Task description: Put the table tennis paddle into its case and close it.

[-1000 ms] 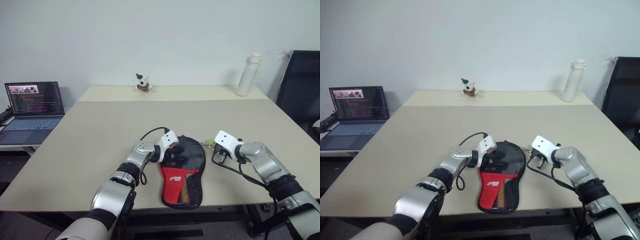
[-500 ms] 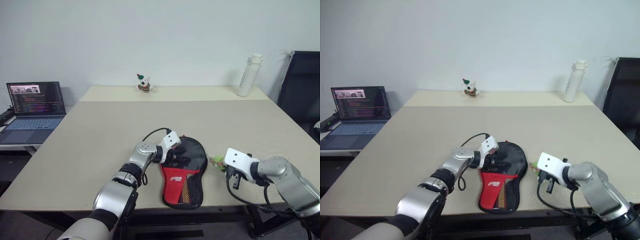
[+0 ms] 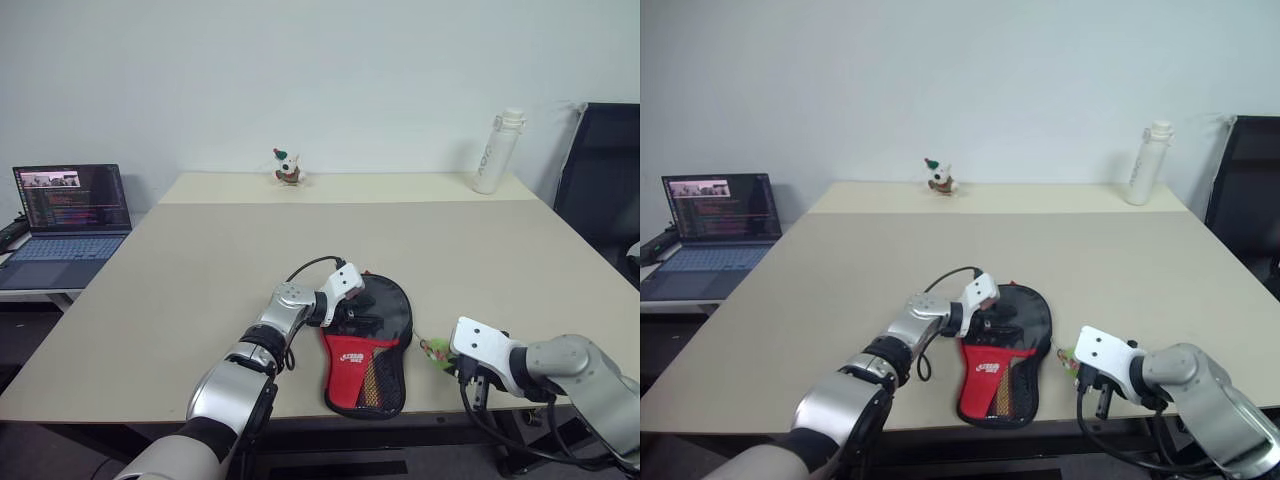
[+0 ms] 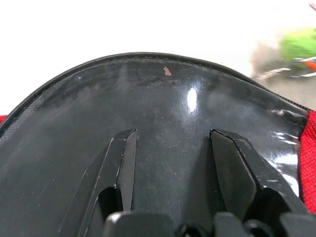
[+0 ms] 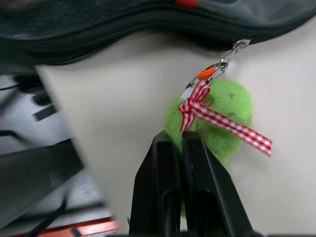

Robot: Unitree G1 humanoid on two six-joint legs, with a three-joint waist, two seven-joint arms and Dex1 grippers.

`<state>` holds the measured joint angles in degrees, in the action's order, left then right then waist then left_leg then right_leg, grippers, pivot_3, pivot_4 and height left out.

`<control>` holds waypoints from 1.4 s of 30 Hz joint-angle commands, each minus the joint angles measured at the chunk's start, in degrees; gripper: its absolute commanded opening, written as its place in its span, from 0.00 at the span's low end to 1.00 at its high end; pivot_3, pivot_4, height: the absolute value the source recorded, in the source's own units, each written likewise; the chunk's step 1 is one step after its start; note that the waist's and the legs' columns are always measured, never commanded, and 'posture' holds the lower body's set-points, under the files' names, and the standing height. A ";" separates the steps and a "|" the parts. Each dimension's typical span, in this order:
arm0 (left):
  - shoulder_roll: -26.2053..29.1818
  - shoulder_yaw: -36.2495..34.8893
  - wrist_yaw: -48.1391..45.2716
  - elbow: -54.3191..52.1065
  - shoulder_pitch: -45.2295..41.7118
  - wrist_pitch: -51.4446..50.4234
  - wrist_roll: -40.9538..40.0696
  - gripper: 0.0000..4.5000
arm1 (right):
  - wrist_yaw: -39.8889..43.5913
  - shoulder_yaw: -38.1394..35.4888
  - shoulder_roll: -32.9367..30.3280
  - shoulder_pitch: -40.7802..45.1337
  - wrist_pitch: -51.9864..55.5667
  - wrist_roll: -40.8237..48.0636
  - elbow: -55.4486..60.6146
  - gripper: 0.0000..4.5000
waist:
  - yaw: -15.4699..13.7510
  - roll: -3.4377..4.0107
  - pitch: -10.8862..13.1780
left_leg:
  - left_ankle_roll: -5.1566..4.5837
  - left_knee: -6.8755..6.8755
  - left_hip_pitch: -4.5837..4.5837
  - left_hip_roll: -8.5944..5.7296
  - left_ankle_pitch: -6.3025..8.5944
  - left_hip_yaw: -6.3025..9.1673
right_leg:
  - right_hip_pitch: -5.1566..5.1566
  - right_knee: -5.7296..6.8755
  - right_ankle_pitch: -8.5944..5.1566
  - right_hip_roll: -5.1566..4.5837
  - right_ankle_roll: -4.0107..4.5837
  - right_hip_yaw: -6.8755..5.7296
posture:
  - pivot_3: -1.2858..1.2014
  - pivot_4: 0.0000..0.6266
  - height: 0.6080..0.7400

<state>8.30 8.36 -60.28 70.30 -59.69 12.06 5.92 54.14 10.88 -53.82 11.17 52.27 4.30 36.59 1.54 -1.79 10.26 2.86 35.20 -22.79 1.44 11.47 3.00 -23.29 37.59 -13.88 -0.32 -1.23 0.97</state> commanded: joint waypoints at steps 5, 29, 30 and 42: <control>-0.59 2.45 2.20 2.71 1.70 -0.93 3.30 0.57 | 1.37 0.16 -1.82 -2.72 2.68 6.17 8.97 0.01 | -0.13 -0.04 -0.07 | 0.01 0.01 0.02 -0.01 0.00 0.02 | 0.06 -0.06 0.00 -0.02 -0.01 -0.03 | 0.52 0.24 1.00; -2.82 2.45 5.67 2.85 1.63 -1.23 4.18 0.57 | 3.36 3.78 -3.82 -2.77 6.80 22.46 17.40 0.01 | -0.15 -0.21 -0.31 | 0.05 -0.01 -0.03 0.00 0.03 0.03 | 0.18 -0.43 0.07 -0.05 -0.12 -0.05 | 0.52 0.24 1.00; -2.72 2.42 5.71 2.84 1.60 -1.18 4.18 0.57 | 3.22 3.37 -3.89 -2.19 7.03 22.89 17.00 0.01 | -0.15 -0.21 -0.31 | 0.05 -0.01 -0.03 0.00 0.03 0.03 | 0.18 -0.43 0.08 -0.05 -0.13 -0.05 | 0.52 0.24 1.00; -1.37 0.96 5.95 1.74 2.22 -0.39 2.72 0.57 | 0.75 -19.82 -3.56 0.47 16.25 37.40 14.23 0.53 | -0.14 -0.23 -0.33 | 0.05 0.00 -0.01 0.01 0.03 0.02 | 0.20 -0.43 0.13 -0.05 -0.20 -0.04 | 0.52 0.24 1.00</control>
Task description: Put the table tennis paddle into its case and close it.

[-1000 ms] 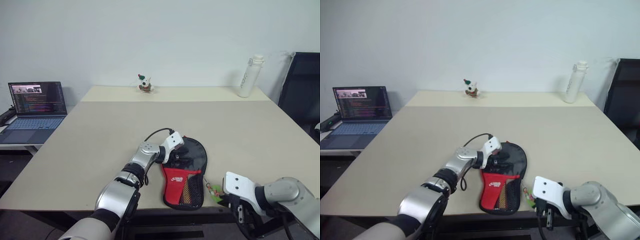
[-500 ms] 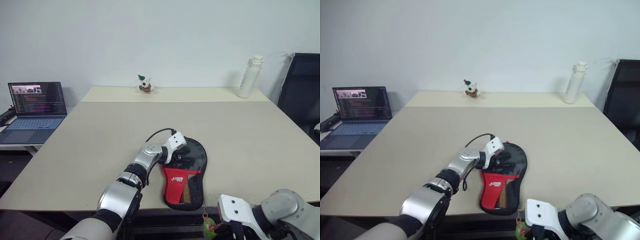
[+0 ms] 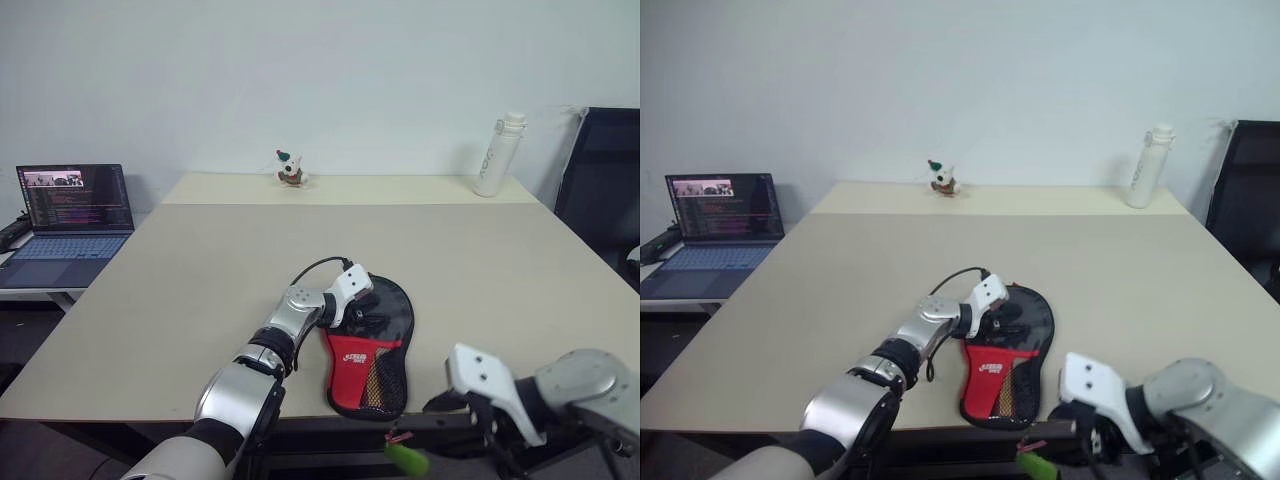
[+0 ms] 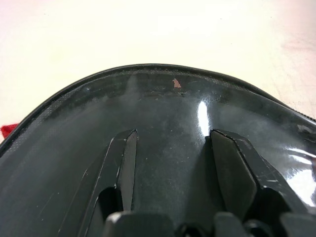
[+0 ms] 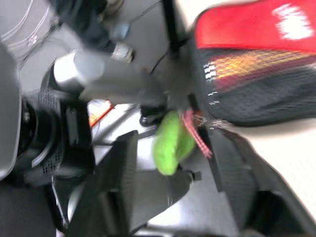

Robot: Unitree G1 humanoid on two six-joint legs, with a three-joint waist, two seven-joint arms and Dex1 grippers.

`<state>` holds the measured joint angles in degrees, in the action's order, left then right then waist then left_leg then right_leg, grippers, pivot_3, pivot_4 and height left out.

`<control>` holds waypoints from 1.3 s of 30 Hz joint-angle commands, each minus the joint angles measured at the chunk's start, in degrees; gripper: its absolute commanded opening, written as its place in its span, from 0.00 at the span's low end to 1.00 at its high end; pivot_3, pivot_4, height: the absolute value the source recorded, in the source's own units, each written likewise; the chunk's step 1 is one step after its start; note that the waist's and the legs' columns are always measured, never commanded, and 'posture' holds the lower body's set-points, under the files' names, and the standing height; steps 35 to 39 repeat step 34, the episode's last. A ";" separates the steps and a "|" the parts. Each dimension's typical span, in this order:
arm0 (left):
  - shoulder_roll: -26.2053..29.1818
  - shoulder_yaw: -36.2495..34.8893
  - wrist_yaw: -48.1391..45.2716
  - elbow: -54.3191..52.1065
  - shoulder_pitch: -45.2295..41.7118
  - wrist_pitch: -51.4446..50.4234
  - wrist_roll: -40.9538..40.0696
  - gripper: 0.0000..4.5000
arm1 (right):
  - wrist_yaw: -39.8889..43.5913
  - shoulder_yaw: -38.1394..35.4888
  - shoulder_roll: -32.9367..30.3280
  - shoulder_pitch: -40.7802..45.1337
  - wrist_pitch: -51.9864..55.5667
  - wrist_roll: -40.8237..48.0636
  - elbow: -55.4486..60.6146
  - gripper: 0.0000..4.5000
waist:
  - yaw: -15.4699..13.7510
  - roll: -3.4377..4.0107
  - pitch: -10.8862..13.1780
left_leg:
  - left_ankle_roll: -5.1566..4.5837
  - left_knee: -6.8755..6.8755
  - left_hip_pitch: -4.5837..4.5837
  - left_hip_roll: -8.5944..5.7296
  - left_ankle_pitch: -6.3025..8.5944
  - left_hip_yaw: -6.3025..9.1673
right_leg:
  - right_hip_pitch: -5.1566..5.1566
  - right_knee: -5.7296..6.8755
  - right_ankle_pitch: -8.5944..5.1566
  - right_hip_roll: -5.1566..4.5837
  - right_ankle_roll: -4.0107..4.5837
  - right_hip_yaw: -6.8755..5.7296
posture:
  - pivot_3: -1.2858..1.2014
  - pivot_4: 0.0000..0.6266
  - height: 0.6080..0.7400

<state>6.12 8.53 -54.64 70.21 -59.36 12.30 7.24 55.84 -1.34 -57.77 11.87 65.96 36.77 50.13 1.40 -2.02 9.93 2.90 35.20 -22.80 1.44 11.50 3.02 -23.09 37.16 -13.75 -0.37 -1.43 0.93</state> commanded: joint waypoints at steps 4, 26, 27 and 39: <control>2.34 -1.16 0.18 -0.37 2.01 0.31 -0.68 0.57 | -6.65 -11.47 3.43 2.19 1.12 4.32 -4.47 0.53 | 0.15 -0.04 -0.02 | 0.00 0.00 0.00 0.01 0.00 0.00 | 0.00 0.01 0.01 0.00 -0.01 0.00 | 0.52 0.24 1.00; 22.95 -13.72 -0.52 -74.62 37.63 -35.61 -24.56 0.57 | 1.21 1.88 15.36 20.55 -43.63 -18.37 -60.38 0.53 | -0.03 0.28 0.27 | -0.01 0.01 -0.03 0.18 0.00 -0.06 | -0.14 0.06 0.02 0.16 0.30 0.09 | 0.52 0.24 1.00; 23.10 -13.12 -0.17 -75.26 37.83 -35.68 -24.36 0.57 | 1.57 1.43 15.08 21.82 -44.32 -18.73 -62.49 0.53 | 0.00 0.29 0.27 | -0.01 0.01 -0.01 0.17 0.00 -0.10 | -0.13 0.06 0.03 0.16 0.31 0.12 | 0.52 0.24 1.00; 23.84 -13.50 3.43 -80.07 44.13 -37.32 -24.53 0.57 | 3.06 1.41 14.54 26.20 -45.35 -20.07 -65.66 0.53 | 0.63 0.34 0.30 | -0.02 -0.15 0.00 0.24 0.00 -0.16 | -0.21 0.04 -0.01 0.20 0.35 0.20 | 0.52 0.24 1.00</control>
